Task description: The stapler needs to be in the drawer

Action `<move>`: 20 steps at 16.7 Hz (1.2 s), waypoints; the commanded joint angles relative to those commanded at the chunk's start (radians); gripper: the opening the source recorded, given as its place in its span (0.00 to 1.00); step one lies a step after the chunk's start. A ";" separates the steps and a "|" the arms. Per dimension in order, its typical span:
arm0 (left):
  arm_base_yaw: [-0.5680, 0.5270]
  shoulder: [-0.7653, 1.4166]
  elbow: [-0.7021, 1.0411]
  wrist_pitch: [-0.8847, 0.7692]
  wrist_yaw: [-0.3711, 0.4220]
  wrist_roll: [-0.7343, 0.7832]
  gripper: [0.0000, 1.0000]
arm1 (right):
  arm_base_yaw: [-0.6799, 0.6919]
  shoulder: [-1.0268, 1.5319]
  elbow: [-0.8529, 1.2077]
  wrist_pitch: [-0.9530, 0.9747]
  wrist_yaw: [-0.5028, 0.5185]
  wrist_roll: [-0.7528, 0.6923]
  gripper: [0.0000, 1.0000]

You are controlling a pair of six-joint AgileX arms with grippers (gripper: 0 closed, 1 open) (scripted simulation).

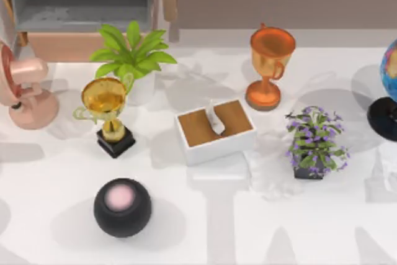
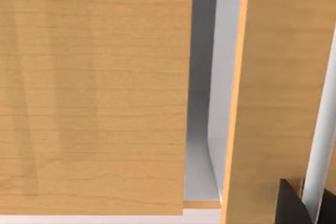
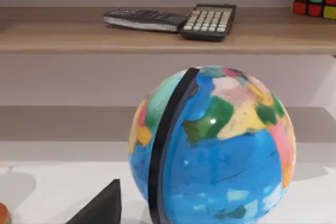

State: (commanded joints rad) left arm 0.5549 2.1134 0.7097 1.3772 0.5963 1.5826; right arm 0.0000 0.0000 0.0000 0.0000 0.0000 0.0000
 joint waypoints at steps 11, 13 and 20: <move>-0.065 0.080 0.184 -0.097 -0.067 -0.005 0.00 | 0.000 0.000 0.000 0.000 0.000 0.000 1.00; -0.090 0.108 0.246 -0.135 -0.091 -0.006 0.00 | 0.000 0.000 0.000 0.000 0.000 0.000 1.00; -0.100 0.130 0.279 -0.164 -0.102 -0.007 0.00 | 0.000 0.000 0.000 0.000 0.000 0.000 1.00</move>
State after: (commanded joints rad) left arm 0.4553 2.2436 0.9883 1.2136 0.4944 1.5755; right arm 0.0000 0.0000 0.0000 0.0000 0.0000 0.0000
